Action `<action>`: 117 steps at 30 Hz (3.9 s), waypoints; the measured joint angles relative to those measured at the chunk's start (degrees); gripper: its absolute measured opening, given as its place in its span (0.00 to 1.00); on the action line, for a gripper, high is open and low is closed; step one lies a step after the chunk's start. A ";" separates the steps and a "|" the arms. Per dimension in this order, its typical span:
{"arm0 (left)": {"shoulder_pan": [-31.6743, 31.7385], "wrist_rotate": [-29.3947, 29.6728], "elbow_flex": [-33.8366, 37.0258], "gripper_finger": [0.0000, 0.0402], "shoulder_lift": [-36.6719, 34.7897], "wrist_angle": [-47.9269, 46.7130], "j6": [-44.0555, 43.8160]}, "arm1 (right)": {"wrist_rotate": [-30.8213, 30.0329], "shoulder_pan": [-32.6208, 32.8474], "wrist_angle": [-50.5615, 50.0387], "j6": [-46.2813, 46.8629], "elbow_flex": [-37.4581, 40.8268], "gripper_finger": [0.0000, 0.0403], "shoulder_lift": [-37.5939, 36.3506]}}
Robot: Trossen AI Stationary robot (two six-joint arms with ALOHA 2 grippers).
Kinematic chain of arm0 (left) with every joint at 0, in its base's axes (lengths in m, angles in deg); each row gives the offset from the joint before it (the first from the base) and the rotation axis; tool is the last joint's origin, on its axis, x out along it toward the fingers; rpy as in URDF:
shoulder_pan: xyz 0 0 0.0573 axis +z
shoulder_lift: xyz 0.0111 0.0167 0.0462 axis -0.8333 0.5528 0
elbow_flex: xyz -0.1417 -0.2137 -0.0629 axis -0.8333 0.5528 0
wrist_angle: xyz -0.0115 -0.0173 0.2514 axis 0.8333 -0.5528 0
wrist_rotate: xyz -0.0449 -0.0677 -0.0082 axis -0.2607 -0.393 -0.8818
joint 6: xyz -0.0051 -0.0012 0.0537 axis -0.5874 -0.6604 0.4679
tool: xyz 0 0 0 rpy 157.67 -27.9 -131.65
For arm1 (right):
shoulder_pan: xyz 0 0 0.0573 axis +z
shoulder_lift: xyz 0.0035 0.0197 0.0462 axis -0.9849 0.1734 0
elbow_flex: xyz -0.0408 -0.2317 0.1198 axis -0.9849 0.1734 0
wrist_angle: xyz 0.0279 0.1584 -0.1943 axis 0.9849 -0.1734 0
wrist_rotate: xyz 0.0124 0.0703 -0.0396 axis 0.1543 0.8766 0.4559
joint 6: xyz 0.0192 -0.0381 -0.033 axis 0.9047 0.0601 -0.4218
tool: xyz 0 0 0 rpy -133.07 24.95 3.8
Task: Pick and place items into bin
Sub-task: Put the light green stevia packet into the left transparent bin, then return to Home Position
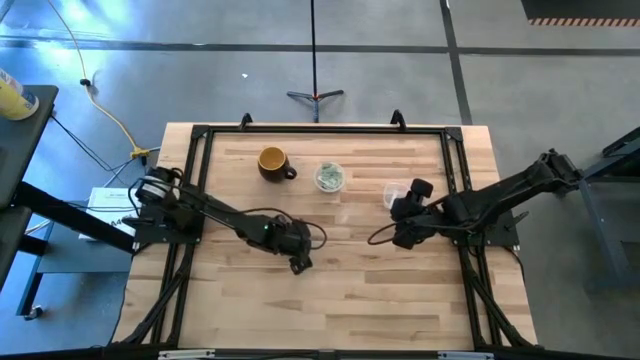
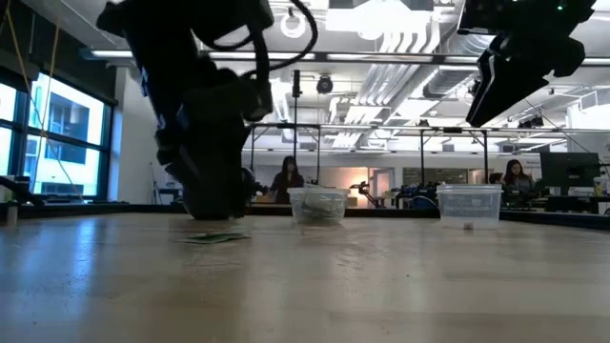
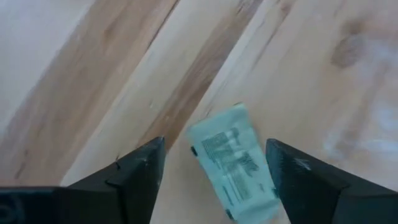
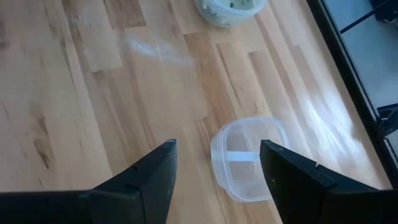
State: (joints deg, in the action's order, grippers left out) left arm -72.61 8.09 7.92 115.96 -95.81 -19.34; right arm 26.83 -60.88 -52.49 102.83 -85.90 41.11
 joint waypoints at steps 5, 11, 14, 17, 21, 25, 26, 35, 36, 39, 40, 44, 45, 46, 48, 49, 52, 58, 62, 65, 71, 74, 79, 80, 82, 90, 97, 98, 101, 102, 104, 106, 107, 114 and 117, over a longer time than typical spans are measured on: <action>-0.05 -1.39 0.08 0.69 2.54 2.68 0.07 | -0.37 0.00 -0.96 -0.04 -0.02 0.55 0.04; -0.76 1.22 -0.04 0.51 3.50 1.16 0.69 | 0.04 0.00 -2.24 0.51 -0.02 0.55 0.04; -0.70 1.23 -0.09 0.38 3.51 0.53 3.49 | 0.07 0.00 -2.26 0.91 -0.02 0.55 0.04; -0.20 0.81 -0.30 0.23 3.25 0.91 6.73 | 0.11 0.00 -2.44 1.92 -0.02 0.55 0.04; 1.27 -0.96 -2.28 0.09 2.02 -1.49 10.75 | 0.52 0.00 -2.53 3.26 -0.02 0.55 0.04; 3.64 0.17 -6.82 0.09 -0.77 -1.25 16.06 | 0.64 0.00 -2.55 3.46 -0.02 0.54 0.04; 4.47 0.31 -8.16 0.09 -1.14 -1.58 17.69 | 0.50 0.04 -2.53 3.55 -0.02 0.54 0.05; 18.31 0.66 -18.05 0.09 -1.64 -1.26 41.03 | -2.29 0.94 -2.98 6.52 -0.02 0.49 -2.12; 20.78 0.58 -18.10 0.09 -1.64 -0.55 42.85 | -2.28 0.92 -3.01 6.62 -0.02 0.48 -2.56; 28.35 -4.26 -17.86 0.09 -1.62 0.77 44.13 | -1.80 0.92 -3.51 6.97 -0.02 0.46 -3.84; 30.55 -6.37 -17.86 0.09 -1.31 1.52 44.15 | -1.69 0.90 -3.83 7.47 -0.02 0.46 -4.14; 35.32 -12.51 -17.84 0.09 1.71 6.85 45.13 | -1.43 0.74 -4.97 7.82 -0.02 0.45 -4.46; 35.45 -13.56 -17.86 0.09 2.72 8.92 45.49 | -1.41 0.76 -5.39 7.92 -0.02 0.45 -4.46; 35.42 -14.22 -17.96 0.09 3.73 10.19 45.61 | -1.29 0.76 -5.60 7.92 -0.02 0.45 -4.44; 35.24 -14.72 -17.97 0.09 5.71 10.59 45.69 | -0.81 0.76 -5.63 8.14 -0.02 0.45 -4.46; 35.22 -14.73 -17.94 0.09 6.63 10.38 45.93 | -0.66 0.76 -5.66 8.37 -0.02 0.45 -4.45; 35.20 -14.04 -17.88 0.09 9.29 10.54 46.84 | 0.19 0.76 -5.90 9.08 -0.02 0.45 -4.44; 36.15 -15.44 -17.88 0.20 11.46 10.52 46.59 | 1.01 0.76 -6.42 9.47 -0.02 0.45 -4.44; 35.54 -14.62 -17.88 0.36 11.54 10.71 46.03 | 1.21 0.74 -6.42 9.49 -0.02 0.45 -4.44; 34.99 -14.65 -17.89 0.45 10.09 10.00 44.10 | 1.30 0.74 -6.42 9.49 -0.02 0.45 -4.44; 32.59 -13.28 -21.53 0.56 6.64 4.15 43.78 | 1.28 0.74 -6.37 9.49 -0.02 0.45 -4.44; 31.72 -13.19 -25.95 0.59 4.08 -5.01 43.65 | 2.50 0.62 -5.28 9.11 -0.80 0.45 -4.67; 29.38 -19.44 -39.21 0.62 0.02 -28.04 37.03 | 7.97 -3.60 -6.75 3.76 -10.91 0.43 -4.88; 28.47 -21.25 -41.34 0.62 -0.55 -30.31 36.51 | 8.78 -4.40 -7.80 5.23 -13.50 0.43 -4.94; 26.09 -23.32 -44.00 0.62 -2.10 -31.42 38.31 | 12.89 -5.92 -8.52 10.24 -19.48 0.43 -5.01; 17.81 -27.85 -24.33 0.61 -12.88 -7.11 32.06 | 12.47 -1.06 -2.61 4.91 -23.45 0.42 -9.98; 17.85 -35.24 6.19 0.61 -32.93 28.08 25.39 | 18.23 -1.60 24.47 -0.09 2.10 0.42 -34.66; 18.91 -34.29 7.88 0.61 -36.34 26.38 26.69 | 18.85 -3.04 23.87 -0.82 3.62 0.42 -38.89; 21.42 -32.44 13.71 0.61 -44.47 24.45 27.73 | 20.53 -6.67 21.43 -0.51 9.74 0.42 -51.11; 22.13 -32.41 16.32 0.61 -47.00 24.42 27.74 | 22.53 -7.45 22.95 -0.36 11.86 0.42 -54.63; 22.60 -32.13 21.01 0.61 -52.37 26.17 27.70 | 25.54 -8.38 25.83 -0.78 15.82 0.42 -60.92; 22.58 -31.82 25.10 0.61 -58.07 29.15 27.32 | 26.22 -8.72 28.41 -2.28 19.11 0.42 -64.98; 22.54 -31.45 27.17 0.61 -60.66 28.76 27.03 | 25.81 -8.68 28.04 -2.76 20.71 0.42 -66.59; 22.53 -25.42 39.02 0.61 -76.18 28.70 25.23 | 16.21 -8.66 23.14 -4.03 25.40 0.42 -67.06; 22.51 -20.99 43.65 0.61 -82.39 28.11 23.77 | 13.48 -8.66 21.92 -3.22 27.04 0.42 -67.96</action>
State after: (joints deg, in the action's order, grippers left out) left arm -50.09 -12.90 51.57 33.57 -67.70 4.44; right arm 40.31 -69.53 -30.57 99.61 -58.86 -26.85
